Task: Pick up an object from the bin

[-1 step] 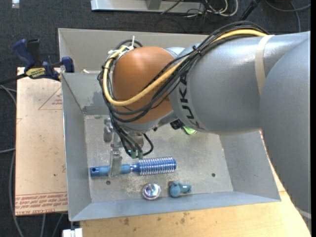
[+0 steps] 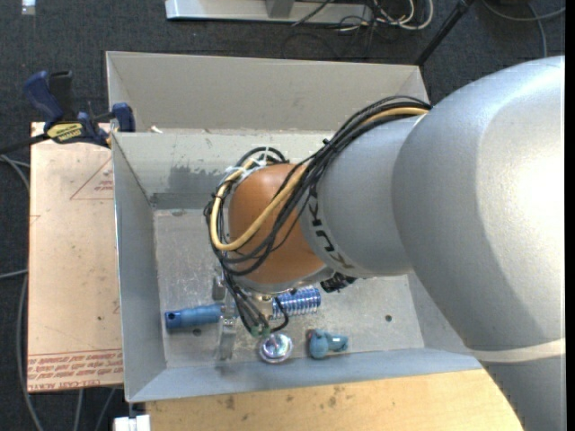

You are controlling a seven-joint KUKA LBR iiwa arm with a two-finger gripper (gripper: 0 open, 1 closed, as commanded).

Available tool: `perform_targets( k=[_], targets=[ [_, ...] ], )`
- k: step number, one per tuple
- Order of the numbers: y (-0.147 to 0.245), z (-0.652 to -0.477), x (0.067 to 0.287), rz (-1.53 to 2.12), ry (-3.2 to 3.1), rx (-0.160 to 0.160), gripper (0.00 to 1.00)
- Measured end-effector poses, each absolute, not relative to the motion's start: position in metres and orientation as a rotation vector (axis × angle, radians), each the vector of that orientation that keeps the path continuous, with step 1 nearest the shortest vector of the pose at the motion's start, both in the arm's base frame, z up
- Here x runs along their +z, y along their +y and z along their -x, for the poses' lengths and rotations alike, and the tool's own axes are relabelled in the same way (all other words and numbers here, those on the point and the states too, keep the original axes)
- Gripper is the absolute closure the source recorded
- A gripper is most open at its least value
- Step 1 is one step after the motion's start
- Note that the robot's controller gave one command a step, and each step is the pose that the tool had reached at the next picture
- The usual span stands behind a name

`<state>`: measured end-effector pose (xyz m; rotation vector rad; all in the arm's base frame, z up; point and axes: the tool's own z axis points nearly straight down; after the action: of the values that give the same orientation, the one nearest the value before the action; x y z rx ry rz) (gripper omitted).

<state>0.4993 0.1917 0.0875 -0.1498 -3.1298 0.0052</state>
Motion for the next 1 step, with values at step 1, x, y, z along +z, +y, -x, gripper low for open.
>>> perform_targets(
  k=[1],
  targets=[
    [0.1941, -0.5013, 0.0922, 0.149, -3.137, -0.003, 1.00]
  ],
)
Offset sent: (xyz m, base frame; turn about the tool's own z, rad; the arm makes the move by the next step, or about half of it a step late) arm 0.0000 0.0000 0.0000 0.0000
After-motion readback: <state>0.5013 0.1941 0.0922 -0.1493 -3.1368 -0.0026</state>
